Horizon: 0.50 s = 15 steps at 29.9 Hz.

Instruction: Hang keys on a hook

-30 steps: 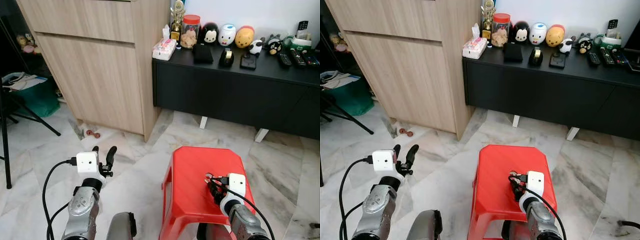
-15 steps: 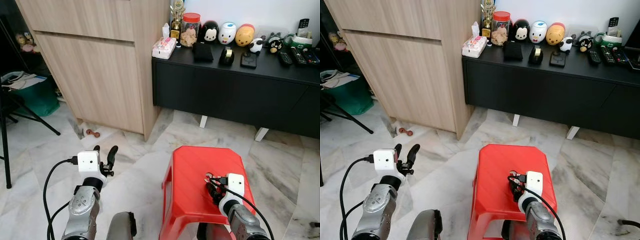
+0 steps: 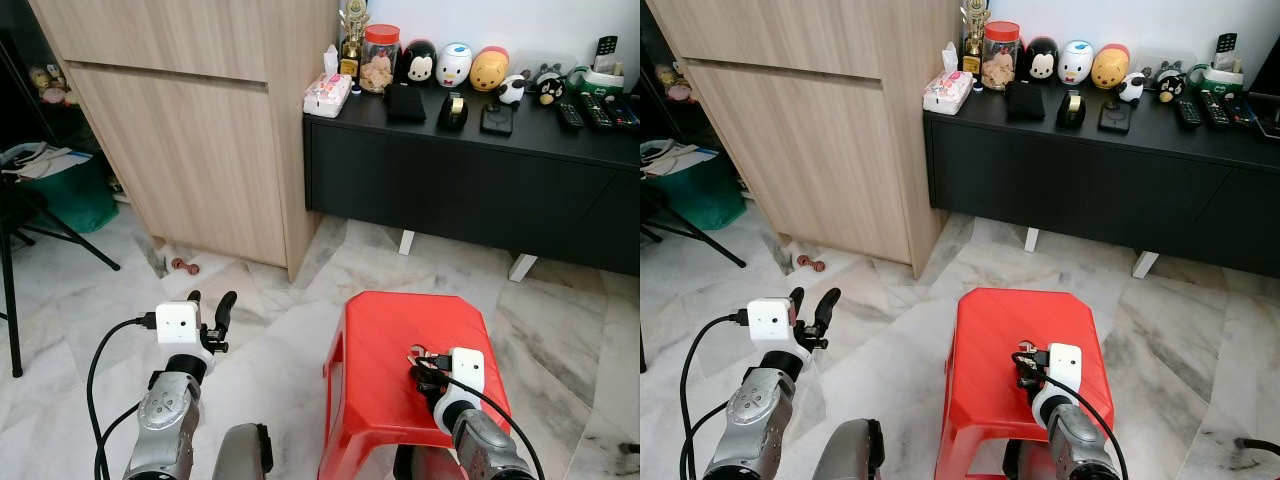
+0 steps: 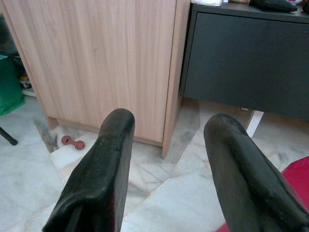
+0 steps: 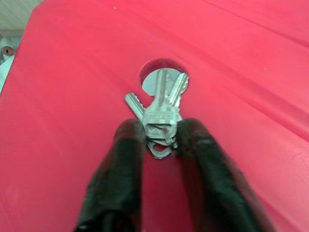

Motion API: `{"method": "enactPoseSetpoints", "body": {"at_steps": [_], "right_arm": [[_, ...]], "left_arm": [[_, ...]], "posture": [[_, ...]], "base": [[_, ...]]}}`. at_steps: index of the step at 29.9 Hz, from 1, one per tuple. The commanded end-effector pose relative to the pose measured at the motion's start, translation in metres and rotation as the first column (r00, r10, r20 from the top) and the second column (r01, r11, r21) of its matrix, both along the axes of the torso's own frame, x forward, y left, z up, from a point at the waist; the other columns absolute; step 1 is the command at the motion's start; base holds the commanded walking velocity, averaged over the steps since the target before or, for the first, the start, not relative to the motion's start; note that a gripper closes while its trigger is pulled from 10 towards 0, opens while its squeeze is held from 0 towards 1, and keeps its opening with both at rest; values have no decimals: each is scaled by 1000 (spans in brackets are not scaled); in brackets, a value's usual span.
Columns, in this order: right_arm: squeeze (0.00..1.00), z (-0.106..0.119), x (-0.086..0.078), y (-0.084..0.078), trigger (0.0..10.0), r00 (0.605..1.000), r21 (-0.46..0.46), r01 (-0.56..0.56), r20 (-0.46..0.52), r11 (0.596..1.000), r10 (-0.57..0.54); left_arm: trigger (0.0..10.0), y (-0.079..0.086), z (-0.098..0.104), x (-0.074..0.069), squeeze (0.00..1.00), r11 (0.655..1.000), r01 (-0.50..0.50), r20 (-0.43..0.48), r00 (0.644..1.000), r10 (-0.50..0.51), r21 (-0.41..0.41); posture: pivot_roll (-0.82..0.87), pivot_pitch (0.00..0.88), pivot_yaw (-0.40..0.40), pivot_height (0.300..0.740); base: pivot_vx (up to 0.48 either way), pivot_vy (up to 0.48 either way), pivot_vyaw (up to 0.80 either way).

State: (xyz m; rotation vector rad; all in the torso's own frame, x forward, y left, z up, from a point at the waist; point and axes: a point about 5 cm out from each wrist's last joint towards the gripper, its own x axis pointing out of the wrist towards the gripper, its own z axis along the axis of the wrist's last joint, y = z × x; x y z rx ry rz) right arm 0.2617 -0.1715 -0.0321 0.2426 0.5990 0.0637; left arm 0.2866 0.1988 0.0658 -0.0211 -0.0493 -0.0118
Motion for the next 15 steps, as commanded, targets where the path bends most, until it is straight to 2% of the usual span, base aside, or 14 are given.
{"method": "enactPoseSetpoints", "body": {"at_steps": [1,15], "right_arm": [[0,-4,-5,1,0,1000,5,-9,-26,1000,9],[0,-2,-3,0,0,1000,-5,2,-11,1000,-2]], "left_arm": [[10000,0,-2,1,0,1000,13,-21,1000,-13,19],[10000,-3,-3,3,0,1000,22,-30,999,-21,15]], "posture": [[193,64,-25,588],[191,50,-28,588]], "base": [[0,0,0],[0,0,0]]}}
